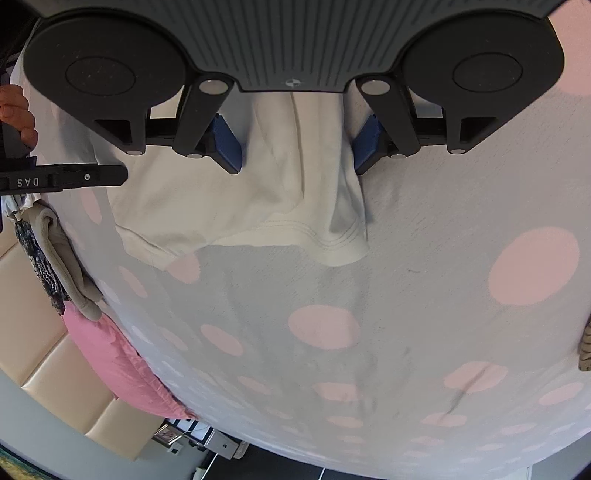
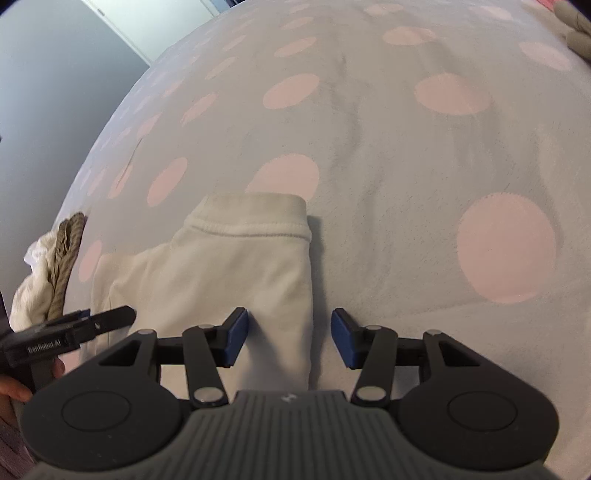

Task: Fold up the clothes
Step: 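Grasp the folded cream T-shirt with both grippers and lift it, then carry the held shirt toward the clothes stack by the headboard with both grippers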

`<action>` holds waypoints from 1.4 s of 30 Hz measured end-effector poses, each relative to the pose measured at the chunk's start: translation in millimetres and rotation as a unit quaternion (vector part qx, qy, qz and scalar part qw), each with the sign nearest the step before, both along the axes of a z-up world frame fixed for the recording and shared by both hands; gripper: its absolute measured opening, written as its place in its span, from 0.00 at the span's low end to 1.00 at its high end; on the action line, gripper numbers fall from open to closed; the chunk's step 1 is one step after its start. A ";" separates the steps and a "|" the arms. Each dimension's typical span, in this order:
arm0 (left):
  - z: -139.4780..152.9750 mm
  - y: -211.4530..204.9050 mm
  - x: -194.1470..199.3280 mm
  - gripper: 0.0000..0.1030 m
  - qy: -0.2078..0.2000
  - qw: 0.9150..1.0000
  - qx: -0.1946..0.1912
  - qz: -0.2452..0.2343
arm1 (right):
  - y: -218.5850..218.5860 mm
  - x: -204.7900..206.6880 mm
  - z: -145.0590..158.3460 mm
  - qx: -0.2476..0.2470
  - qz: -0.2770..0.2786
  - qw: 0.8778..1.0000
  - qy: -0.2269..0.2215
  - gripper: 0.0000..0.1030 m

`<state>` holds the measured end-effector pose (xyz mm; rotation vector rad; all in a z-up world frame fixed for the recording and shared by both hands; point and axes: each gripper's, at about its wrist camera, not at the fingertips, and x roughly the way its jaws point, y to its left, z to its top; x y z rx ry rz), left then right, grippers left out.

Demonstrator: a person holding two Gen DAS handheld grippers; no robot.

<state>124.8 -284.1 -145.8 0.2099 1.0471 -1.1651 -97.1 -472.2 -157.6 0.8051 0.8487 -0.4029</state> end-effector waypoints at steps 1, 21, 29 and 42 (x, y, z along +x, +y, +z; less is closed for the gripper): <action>-1.0 -1.4 0.4 0.61 -0.002 1.000 -0.005 -0.002 | -1.9 1.4 -1.0 0.003 -0.002 1.000 -0.004 0.53; 35.6 -3.0 -17.5 0.10 -0.052 0.997 -0.057 0.005 | 14.9 -8.2 47.5 -0.059 0.015 0.993 -0.103 0.04; 98.3 8.8 -62.2 0.10 -0.124 0.987 -0.103 -0.023 | 64.3 -68.2 112.0 -0.167 0.022 0.973 -0.155 0.04; 186.1 -41.1 -173.0 0.10 -0.195 0.949 -0.199 -0.150 | 108.9 -214.9 182.8 -0.280 -0.096 0.936 -0.190 0.04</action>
